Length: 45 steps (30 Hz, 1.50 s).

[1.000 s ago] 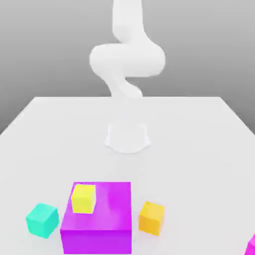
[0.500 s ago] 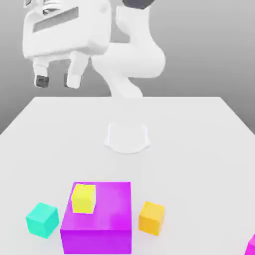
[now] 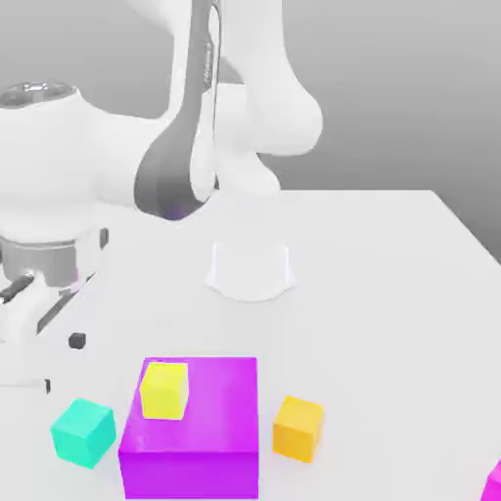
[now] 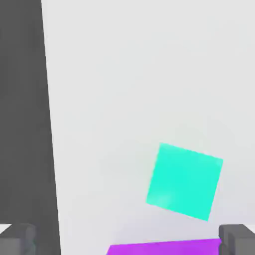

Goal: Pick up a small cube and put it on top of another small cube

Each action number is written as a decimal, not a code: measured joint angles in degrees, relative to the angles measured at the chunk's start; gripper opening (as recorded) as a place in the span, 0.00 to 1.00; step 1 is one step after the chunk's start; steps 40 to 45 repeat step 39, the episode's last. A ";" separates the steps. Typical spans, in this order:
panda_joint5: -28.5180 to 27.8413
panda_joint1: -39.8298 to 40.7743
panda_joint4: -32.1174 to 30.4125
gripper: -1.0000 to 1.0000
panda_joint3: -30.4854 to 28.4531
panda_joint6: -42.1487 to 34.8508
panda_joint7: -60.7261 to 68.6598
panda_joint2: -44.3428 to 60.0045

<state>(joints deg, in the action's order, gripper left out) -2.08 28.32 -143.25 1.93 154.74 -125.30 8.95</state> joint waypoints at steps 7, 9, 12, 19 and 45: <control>1.24 0.01 1.15 0.00 -1.23 9.63 -3.78 13.29; 1.24 0.01 1.15 0.00 -1.23 9.66 -3.78 13.29; 1.23 0.01 1.15 0.00 -1.23 9.82 -3.79 13.30; 1.52 0.16 -0.46 0.00 -0.94 2.58 -3.55 4.52; 2.68 -7.29 -6.15 1.00 5.45 -8.02 12.31 -11.76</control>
